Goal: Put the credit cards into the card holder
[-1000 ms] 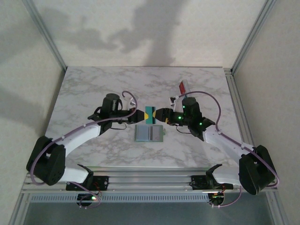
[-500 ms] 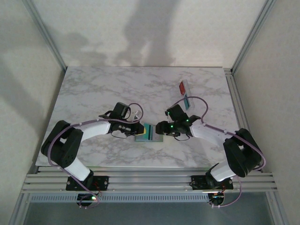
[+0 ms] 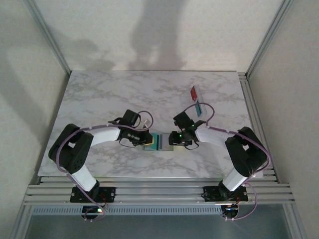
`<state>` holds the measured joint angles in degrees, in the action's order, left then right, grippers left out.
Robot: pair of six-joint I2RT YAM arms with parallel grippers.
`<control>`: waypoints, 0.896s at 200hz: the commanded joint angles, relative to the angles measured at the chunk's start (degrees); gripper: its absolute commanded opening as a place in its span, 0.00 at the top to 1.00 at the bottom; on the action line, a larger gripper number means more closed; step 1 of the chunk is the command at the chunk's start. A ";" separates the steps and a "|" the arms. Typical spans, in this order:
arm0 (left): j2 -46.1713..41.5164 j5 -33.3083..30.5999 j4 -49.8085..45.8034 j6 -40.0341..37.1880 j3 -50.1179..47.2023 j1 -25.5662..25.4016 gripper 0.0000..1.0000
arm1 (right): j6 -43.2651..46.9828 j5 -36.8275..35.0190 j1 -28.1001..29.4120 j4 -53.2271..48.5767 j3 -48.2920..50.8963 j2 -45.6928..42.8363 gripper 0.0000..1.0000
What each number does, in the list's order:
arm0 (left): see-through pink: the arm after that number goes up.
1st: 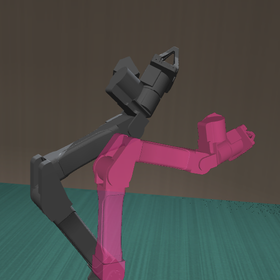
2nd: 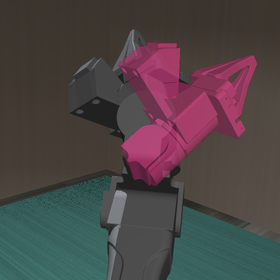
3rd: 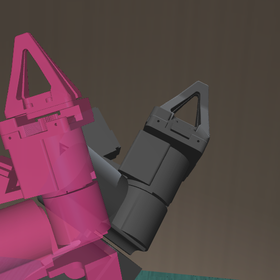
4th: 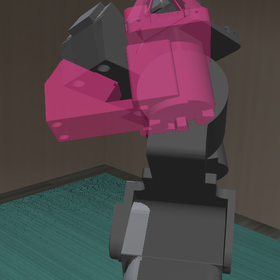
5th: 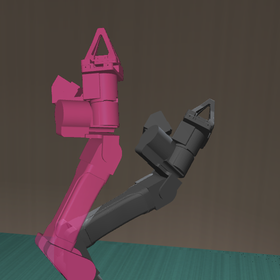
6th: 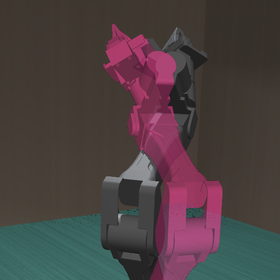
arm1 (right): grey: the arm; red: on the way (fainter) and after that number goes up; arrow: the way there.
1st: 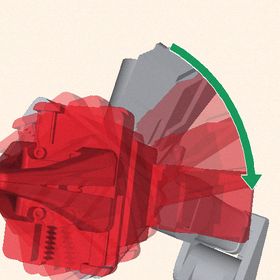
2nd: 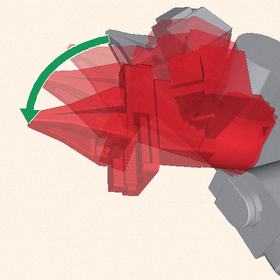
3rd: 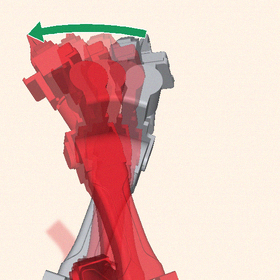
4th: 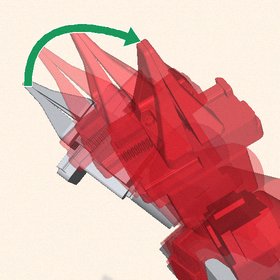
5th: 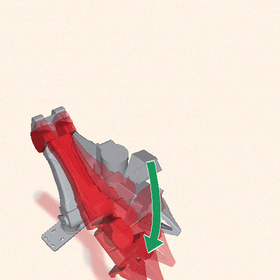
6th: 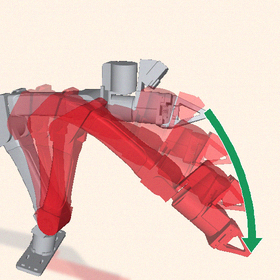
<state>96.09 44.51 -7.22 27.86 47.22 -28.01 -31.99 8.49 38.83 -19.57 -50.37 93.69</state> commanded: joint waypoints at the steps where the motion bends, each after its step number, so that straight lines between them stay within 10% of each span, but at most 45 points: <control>1: 1.80 -0.18 -0.86 -0.23 1.99 -0.24 1.00 | 1.32 -1.56 0.19 -1.31 -1.02 0.97 0.63; 179: 4.05 -0.28 -0.74 0.53 1.12 1.51 1.00 | 2.20 0.72 -0.16 0.86 0.18 1.72 0.65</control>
<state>99.44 45.06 -8.12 27.00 49.56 -27.05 -30.61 8.82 38.83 -18.65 -50.26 94.63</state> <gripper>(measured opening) 0.033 0.351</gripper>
